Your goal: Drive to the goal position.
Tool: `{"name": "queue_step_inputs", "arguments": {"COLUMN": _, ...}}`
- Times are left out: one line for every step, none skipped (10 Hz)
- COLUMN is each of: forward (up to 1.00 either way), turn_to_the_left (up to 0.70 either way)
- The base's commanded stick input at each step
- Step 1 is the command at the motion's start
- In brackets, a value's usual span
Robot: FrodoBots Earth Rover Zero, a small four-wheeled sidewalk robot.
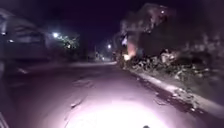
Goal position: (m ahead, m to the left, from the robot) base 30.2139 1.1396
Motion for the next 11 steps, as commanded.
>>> {"name": "queue_step_inputs", "arguments": {"forward": 0.70, "turn_to_the_left": 0.00}}
{"name": "queue_step_inputs", "arguments": {"forward": 0.70, "turn_to_the_left": 0.00}}
{"name": "queue_step_inputs", "arguments": {"forward": 0.70, "turn_to_the_left": 0.00}}
{"name": "queue_step_inputs", "arguments": {"forward": 0.70, "turn_to_the_left": 0.00}}
{"name": "queue_step_inputs", "arguments": {"forward": 0.70, "turn_to_the_left": 0.00}}
{"name": "queue_step_inputs", "arguments": {"forward": 0.70, "turn_to_the_left": 0.00}}
{"name": "queue_step_inputs", "arguments": {"forward": 0.70, "turn_to_the_left": 0.00}}
{"name": "queue_step_inputs", "arguments": {"forward": 0.70, "turn_to_the_left": 0.00}}
{"name": "queue_step_inputs", "arguments": {"forward": 0.70, "turn_to_the_left": 0.00}}
{"name": "queue_step_inputs", "arguments": {"forward": 0.70, "turn_to_the_left": 0.00}}
{"name": "queue_step_inputs", "arguments": {"forward": 0.70, "turn_to_the_left": 0.00}}
